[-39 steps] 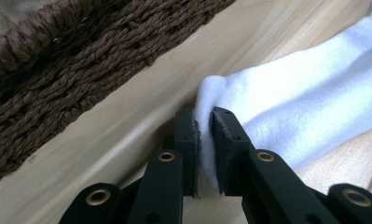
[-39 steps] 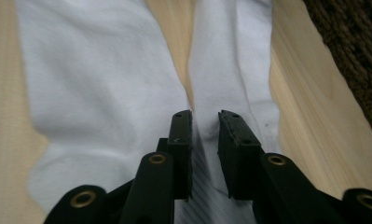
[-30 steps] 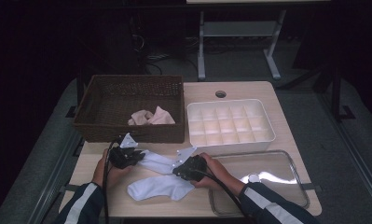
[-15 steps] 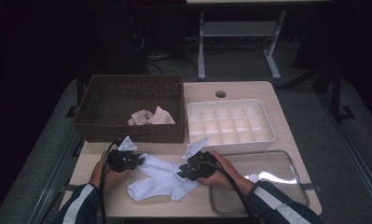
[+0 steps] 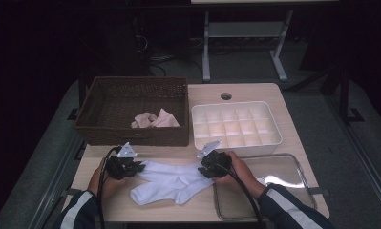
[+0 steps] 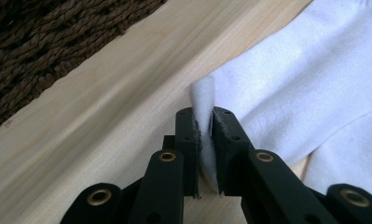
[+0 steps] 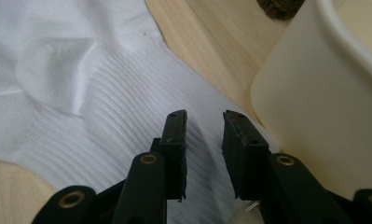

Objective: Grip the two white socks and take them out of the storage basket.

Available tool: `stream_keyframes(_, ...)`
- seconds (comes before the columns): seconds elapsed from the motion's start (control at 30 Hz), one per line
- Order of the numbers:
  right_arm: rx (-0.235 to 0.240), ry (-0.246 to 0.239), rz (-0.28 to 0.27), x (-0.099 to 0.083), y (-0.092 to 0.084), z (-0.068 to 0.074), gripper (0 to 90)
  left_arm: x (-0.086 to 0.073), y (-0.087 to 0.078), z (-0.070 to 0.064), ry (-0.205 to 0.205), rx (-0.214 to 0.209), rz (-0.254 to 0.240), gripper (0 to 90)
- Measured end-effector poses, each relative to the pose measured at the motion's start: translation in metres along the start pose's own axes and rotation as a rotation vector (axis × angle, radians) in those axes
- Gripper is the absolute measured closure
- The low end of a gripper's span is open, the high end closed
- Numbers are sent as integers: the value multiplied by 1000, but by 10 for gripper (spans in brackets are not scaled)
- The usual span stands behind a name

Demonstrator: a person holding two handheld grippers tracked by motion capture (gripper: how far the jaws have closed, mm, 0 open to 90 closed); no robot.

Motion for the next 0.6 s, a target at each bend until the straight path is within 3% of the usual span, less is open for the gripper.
stream_keyframes(0.13, 12, 19, -10, 0, 2, 0, 760, 1, 0, -1, -4, 4, -7, 833)
stream_keyframes(0.17, 10, 9, -18, 0, 0, -2, 852, 2, -1, 0, -7, -1, -10, 840)
stream_keyframes(0.27, 8, 17, -45, 2, -4, -2, 882, 8, -8, 1, -40, -9, -65, 841)
stream_keyframes(0.3, 12, 33, -55, 3, -6, 0, 886, 12, -15, 2, -51, -9, -92, 841)
stream_keyframes(0.33, -3, 16, -71, 5, -9, -1, 889, 16, -22, 2, -67, -16, -121, 841)
stream_keyframes(0.43, 11, 9, -113, 11, -23, 4, 894, 24, -41, 1, -97, -19, -182, 843)
stream_keyframes(0.6, 33, 10, -152, 17, -39, 12, 894, 28, -76, -4, -141, -38, -245, 845)
Point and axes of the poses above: each handheld gripper's, and its own axes: y roughly forward along the jaws, x roughly out of its top, z roughly to its left, the point moved 6 cm from there along y, roughly forward along the jaws, and after that the axes turned 9 degrees about x, right-handed, at the moved point
